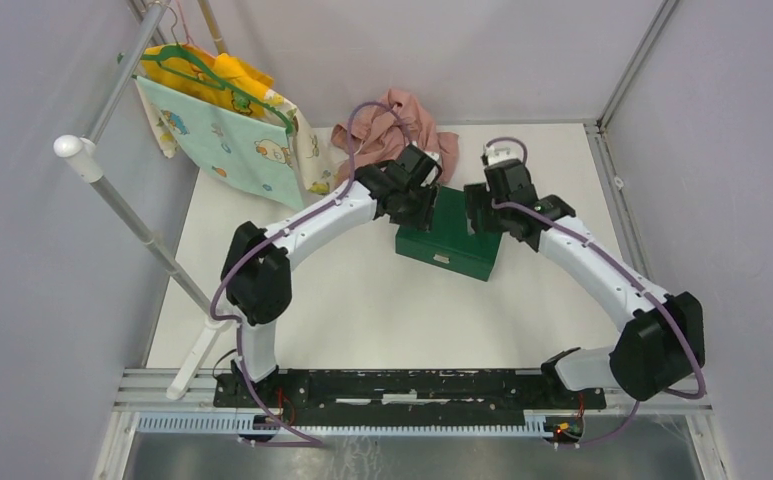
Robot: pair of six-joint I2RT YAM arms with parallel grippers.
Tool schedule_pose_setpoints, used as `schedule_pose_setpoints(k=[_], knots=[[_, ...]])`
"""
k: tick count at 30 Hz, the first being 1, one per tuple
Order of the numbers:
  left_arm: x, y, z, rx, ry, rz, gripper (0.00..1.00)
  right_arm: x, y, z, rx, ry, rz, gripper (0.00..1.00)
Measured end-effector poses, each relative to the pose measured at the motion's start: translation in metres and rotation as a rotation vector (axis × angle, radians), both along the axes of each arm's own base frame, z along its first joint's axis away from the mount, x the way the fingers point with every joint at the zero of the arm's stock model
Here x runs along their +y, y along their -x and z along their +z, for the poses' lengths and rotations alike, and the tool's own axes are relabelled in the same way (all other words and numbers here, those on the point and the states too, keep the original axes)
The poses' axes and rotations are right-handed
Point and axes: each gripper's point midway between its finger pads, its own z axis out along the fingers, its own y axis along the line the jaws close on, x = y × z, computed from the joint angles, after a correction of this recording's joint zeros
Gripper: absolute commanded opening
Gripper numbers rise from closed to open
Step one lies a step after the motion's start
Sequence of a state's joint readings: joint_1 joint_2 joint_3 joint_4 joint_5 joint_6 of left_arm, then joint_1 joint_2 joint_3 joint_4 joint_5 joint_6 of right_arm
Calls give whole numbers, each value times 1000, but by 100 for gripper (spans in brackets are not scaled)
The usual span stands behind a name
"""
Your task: Organize the mixed jewelry
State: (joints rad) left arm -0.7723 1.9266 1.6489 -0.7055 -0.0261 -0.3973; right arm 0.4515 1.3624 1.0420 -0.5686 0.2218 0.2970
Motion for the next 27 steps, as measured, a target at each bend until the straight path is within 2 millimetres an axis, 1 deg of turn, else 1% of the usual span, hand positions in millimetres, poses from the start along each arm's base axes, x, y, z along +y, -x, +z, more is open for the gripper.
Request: schedule_pose_setpoints(k=[1, 3, 4, 5, 7, 8, 9, 10, 12, 14, 15, 17, 19, 21, 24, 27], knots=[[-2, -2, 11, -10, 6, 1, 54, 0, -10, 19, -42, -2, -12, 85], [-9, -14, 42, -67, 44, 9, 55, 0, -28, 59, -142, -15, -36, 87], [-12, -21, 57, -99, 67, 16, 56, -2, -37, 85, -210, -20, -56, 88], [-13, -29, 79, -142, 100, 27, 57, -5, -43, 109, -273, -23, -78, 89], [-7, -39, 112, -209, 144, 57, 63, -15, -48, 152, -395, -26, -125, 92], [1, -43, 131, -243, 168, 76, 76, -22, -47, 171, -454, -26, -154, 94], [11, -48, 148, -275, 188, 100, 86, -33, -44, 192, -523, -23, -192, 96], [24, -52, 163, -305, 199, 123, 91, -41, -40, 206, -570, -22, -221, 98], [54, -62, 192, -361, 225, 178, 92, -62, -28, 239, -680, -14, -296, 98], [83, -71, 211, -402, 239, 237, 92, -82, -15, 263, -770, -9, -371, 98], [99, -75, 218, -418, 241, 271, 92, -93, -8, 272, -812, -5, -415, 98], [126, -81, 224, -436, 232, 329, 93, -108, 3, 281, -863, 8, -481, 98], [152, -83, 221, -440, 204, 390, 94, -120, 10, 281, -888, 32, -530, 98], [172, -81, 213, -429, 170, 434, 95, -128, 14, 277, -895, 62, -566, 98], [192, -77, 203, -416, 125, 481, 95, -131, 11, 270, -882, 102, -582, 98], [200, -74, 202, -411, 105, 500, 95, -128, 3, 261, -858, 126, -577, 98]])
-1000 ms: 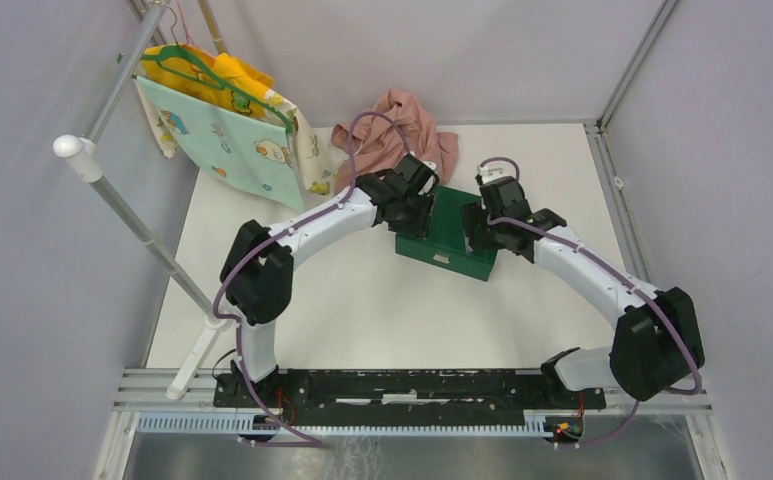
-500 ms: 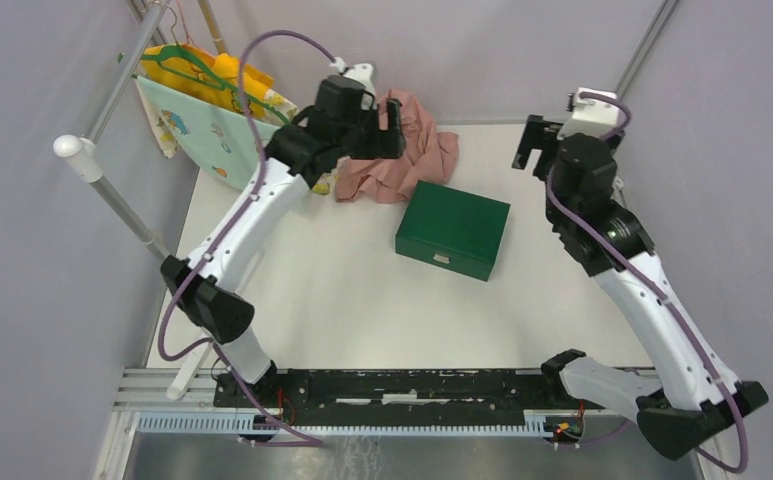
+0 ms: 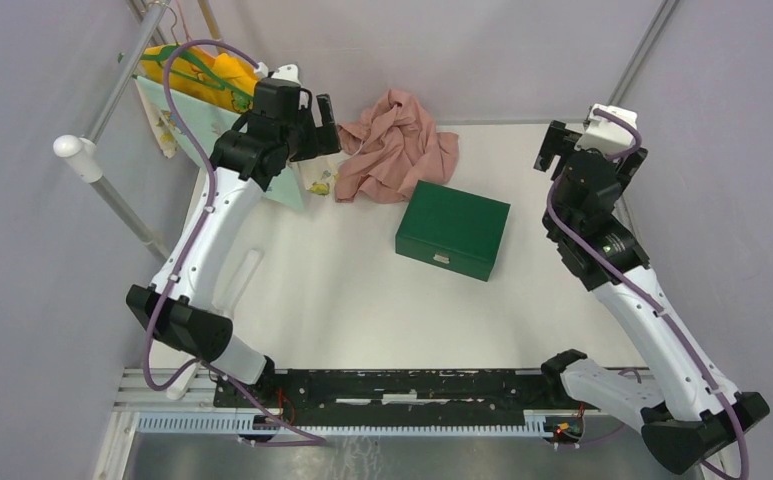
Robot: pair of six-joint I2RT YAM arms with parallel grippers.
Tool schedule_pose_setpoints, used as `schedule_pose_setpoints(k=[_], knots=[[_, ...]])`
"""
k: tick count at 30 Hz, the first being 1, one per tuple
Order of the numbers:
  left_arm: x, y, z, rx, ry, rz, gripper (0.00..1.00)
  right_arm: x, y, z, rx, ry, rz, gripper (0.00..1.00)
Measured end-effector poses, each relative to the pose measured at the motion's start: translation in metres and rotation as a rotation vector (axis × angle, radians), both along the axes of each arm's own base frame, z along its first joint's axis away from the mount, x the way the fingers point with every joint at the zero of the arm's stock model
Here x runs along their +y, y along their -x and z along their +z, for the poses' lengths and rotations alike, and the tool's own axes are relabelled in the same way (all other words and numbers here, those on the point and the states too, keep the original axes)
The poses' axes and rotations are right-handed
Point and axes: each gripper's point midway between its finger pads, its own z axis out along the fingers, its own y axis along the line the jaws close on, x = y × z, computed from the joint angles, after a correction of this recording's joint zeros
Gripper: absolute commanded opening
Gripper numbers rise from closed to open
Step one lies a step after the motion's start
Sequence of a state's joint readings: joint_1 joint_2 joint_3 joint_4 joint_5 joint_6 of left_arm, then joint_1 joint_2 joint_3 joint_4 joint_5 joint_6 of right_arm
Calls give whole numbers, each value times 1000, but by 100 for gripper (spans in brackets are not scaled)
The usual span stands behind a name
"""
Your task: Organize the mixed jewelry
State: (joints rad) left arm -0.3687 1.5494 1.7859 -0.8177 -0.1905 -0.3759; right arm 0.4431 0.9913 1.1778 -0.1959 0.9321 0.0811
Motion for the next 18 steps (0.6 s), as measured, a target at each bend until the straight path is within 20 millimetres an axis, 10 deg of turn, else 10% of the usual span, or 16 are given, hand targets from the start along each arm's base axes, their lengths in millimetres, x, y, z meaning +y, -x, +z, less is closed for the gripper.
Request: schedule_pose_setpoints(k=[18], knots=[[15, 8, -1, -24, -31, 52, 97, 13, -13, -3, -1, -30, 45, 98]])
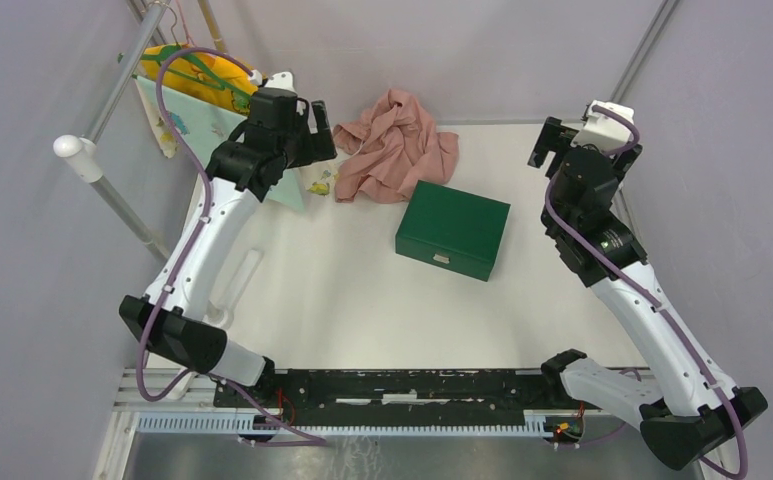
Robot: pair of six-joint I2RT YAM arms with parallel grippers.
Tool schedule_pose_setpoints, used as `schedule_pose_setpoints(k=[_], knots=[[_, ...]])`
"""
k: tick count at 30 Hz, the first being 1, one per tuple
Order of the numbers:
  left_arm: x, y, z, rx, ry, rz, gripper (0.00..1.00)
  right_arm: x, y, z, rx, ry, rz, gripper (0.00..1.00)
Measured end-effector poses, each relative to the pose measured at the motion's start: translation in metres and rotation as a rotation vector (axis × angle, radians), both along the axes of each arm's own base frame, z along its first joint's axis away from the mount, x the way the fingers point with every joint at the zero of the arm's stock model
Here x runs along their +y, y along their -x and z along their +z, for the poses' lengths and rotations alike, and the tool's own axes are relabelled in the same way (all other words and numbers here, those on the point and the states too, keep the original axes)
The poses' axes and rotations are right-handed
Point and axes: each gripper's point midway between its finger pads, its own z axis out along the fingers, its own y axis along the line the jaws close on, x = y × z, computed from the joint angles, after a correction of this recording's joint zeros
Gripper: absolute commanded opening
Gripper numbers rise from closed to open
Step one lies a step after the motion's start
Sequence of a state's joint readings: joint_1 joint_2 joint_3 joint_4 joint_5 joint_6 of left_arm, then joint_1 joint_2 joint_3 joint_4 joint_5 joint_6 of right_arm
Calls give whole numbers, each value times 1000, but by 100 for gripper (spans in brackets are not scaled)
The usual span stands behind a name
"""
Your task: Organize the mixed jewelry
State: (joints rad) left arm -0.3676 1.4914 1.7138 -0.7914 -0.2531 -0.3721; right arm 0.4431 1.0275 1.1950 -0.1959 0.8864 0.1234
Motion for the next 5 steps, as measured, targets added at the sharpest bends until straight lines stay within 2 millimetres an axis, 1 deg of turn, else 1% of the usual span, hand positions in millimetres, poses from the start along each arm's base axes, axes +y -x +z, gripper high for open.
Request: schedule_pose_setpoints(k=[3, 5], knots=[[1, 3, 0, -12, 5, -1, 96, 1, 0, 0, -3, -6, 4, 98], [0, 4, 2, -25, 13, -5, 98, 2, -1, 0, -4, -10, 9, 98]])
